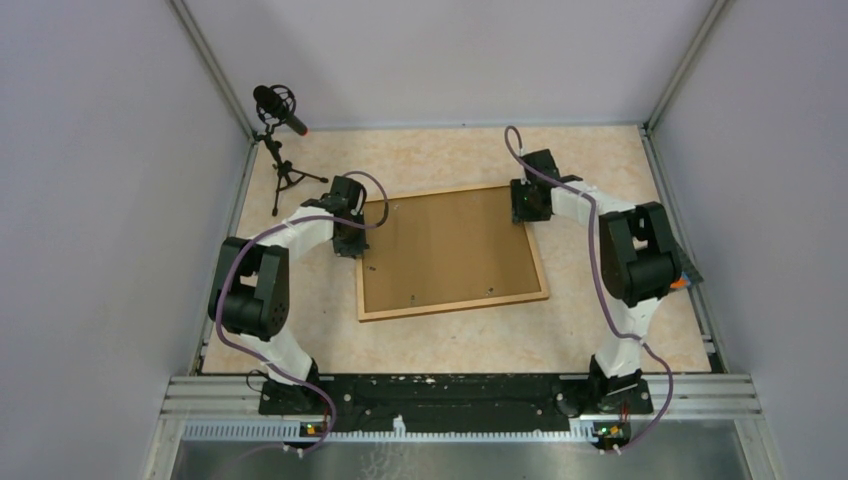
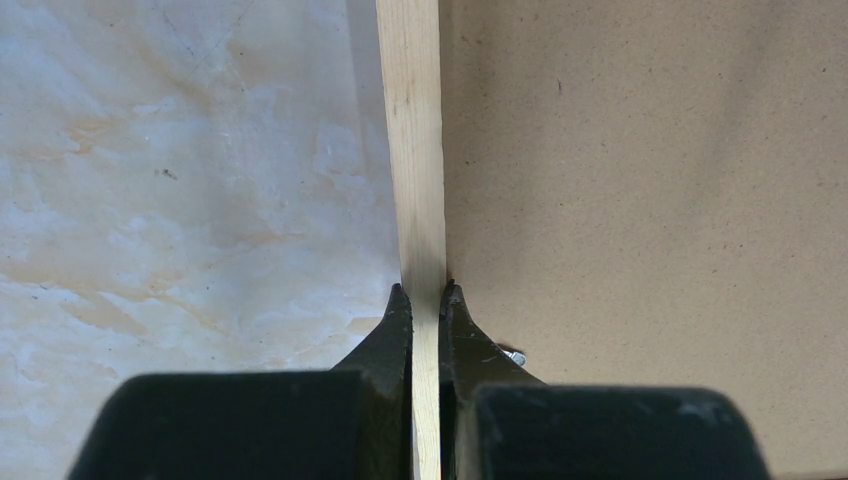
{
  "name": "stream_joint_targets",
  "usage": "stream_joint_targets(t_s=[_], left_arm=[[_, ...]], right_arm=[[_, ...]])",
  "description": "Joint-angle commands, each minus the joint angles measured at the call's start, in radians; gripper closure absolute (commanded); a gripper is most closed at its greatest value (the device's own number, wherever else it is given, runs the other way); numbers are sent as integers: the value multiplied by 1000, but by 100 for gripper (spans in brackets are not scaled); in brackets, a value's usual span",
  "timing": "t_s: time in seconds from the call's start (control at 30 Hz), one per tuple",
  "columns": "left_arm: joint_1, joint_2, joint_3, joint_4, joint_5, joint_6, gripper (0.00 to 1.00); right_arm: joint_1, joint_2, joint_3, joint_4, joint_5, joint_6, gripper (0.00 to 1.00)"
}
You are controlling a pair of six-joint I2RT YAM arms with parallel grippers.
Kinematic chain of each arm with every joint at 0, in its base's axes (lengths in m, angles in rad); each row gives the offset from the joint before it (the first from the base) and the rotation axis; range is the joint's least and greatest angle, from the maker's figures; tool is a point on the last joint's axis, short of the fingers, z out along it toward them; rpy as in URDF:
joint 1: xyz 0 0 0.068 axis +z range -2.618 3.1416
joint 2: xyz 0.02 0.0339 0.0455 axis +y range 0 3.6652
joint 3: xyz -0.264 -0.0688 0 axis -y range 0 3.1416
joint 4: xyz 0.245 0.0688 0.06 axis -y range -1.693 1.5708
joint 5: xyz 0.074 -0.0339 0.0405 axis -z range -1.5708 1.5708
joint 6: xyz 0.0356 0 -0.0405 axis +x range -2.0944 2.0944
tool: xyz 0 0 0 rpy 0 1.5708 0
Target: Put the photo into the frame
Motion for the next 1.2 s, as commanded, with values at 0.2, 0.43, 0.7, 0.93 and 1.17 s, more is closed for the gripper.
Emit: stream_joint_targets(t_s=[0.2, 0.43, 0.7, 0.93, 1.17], left_arm=[[-10, 31, -31, -36, 4, 7, 100], [-9, 28, -33, -36, 15, 5, 100], [-12, 25, -34, -34, 17, 2, 100], [-12, 23, -36, -35, 12, -6, 100], [-12, 21, -38, -31, 16, -11, 100]], right_arm=[[-7, 20, -6, -57, 70, 185, 76], [-6, 38, 5, -76, 40, 291, 95], [13, 20, 33, -129, 71, 275, 100], [82, 77, 65, -230, 219, 126, 100], [65, 113, 101, -221, 147, -82, 100]])
